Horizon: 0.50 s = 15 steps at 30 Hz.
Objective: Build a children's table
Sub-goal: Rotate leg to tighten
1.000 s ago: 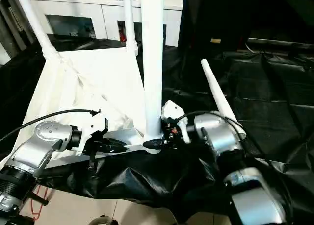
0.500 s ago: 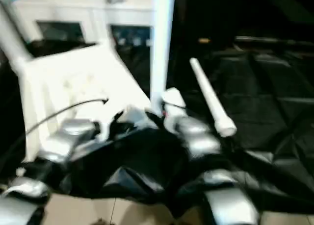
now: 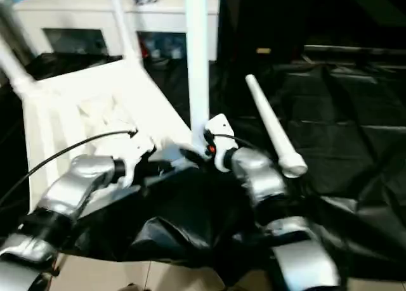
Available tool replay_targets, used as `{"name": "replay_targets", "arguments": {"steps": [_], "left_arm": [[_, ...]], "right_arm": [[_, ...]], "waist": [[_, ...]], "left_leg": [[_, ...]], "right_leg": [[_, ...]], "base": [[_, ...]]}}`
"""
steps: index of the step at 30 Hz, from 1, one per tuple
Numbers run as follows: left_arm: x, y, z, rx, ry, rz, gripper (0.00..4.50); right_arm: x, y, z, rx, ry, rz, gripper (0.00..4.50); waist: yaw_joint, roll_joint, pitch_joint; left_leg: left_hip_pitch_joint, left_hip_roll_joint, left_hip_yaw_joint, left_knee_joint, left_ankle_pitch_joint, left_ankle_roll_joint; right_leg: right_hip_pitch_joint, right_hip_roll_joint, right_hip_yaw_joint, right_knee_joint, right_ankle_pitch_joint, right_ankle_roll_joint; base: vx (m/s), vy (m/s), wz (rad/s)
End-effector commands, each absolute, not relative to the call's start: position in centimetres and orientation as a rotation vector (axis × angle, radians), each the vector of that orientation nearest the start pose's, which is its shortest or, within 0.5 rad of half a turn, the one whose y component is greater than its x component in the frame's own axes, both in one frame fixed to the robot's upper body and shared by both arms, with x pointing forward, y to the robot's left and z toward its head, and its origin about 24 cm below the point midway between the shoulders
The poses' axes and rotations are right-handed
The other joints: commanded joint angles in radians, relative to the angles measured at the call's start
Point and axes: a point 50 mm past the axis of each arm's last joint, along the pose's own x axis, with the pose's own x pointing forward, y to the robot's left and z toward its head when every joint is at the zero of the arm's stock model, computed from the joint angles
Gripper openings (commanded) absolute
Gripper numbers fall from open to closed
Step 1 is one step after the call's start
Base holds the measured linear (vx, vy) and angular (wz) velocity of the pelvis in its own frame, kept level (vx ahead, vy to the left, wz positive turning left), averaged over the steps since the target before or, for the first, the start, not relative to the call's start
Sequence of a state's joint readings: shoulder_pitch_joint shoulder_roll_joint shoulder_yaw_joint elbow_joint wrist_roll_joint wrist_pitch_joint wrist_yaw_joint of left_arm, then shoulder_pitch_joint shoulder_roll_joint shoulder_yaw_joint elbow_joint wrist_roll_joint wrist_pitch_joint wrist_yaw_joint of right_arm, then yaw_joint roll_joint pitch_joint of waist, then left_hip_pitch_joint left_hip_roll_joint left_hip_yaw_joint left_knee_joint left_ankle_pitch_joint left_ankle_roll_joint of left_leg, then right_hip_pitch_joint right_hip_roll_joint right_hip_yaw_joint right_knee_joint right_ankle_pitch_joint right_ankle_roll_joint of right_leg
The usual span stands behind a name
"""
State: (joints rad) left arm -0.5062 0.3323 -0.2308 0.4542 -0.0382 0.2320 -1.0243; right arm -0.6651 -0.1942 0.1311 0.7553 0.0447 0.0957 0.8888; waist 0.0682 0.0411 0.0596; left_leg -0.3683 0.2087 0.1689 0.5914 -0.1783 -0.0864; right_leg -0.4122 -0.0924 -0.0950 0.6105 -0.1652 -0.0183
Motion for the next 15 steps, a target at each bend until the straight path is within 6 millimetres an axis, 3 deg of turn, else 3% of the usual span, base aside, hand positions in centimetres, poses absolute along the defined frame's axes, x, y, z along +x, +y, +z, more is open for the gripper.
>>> {"name": "replay_targets", "arguments": {"steps": [1, 3, 5, 8, 13, 15], "left_arm": [[30.4, 10.9, 6.3, 0.274, 0.315, -1.326, 0.00], [29.6, 11.4, 6.2, 0.261, 0.354, -1.394, 0.00], [29.0, 11.8, 6.0, 0.247, 0.376, -1.430, 0.00], [28.7, 11.9, 6.1, 0.244, 0.382, -1.449, 0.00], [28.3, 12.7, 6.1, 0.258, 0.394, -1.484, 0.00], [28.0, 12.9, 6.0, 0.257, 0.402, -1.492, 0.00]], "right_arm": [[33.8, -9.7, 6.4, -0.203, 0.274, 1.165, 4.13], [32.9, -10.4, 6.4, -0.243, 0.307, 1.287, 4.13], [32.1, -10.9, 6.1, -0.278, 0.351, 1.368, 4.13], [31.5, -11.5, 5.8, -0.279, 0.396, 1.425, 4.13], [30.9, -11.3, 5.6, -0.266, 0.407, 1.463, 3.56], [30.5, -11.2, 5.6, -0.256, 0.404, 1.474, 3.41]], "waist": [[0.007, -0.007, -0.084], [0.016, 0.000, -0.089], [0.025, 0.008, -0.086], [0.030, 0.007, -0.080], [0.031, 0.020, -0.071], [0.031, 0.016, -0.069]], "left_leg": [[0.001, 0.018, 0.003, -0.057, -0.153, 0.087], [-0.002, 0.020, 0.003, -0.049, -0.113, 0.114], [0.004, 0.020, 0.005, -0.050, -0.129, 0.119], [0.006, 0.022, 0.005, -0.057, -0.191, 0.092], [0.015, 0.021, 0.002, -0.066, -0.307, 0.039], [0.015, 0.019, 0.000, -0.069, -0.311, 0.033]], "right_leg": [[0.063, -0.044, 0.046, -0.058, -0.138, -0.239], [0.065, -0.044, 0.045, -0.046, -0.051, -0.263], [0.057, -0.042, 0.045, -0.048, -0.047, -0.276], [0.058, -0.044, 0.045, -0.058, -0.119, -0.269], [0.055, -0.045, 0.046, -0.075, -0.273, -0.231], [0.058, -0.045, 0.048, -0.080, -0.310, -0.209]], "base": [[0.000, 0.000, 0.00], [0.000, 0.000, 0.00], [0.000, 0.000, 0.00], [0.000, 0.000, 0.00], [0.000, 0.000, 0.00], [0.000, 0.000, 0.00]]}}
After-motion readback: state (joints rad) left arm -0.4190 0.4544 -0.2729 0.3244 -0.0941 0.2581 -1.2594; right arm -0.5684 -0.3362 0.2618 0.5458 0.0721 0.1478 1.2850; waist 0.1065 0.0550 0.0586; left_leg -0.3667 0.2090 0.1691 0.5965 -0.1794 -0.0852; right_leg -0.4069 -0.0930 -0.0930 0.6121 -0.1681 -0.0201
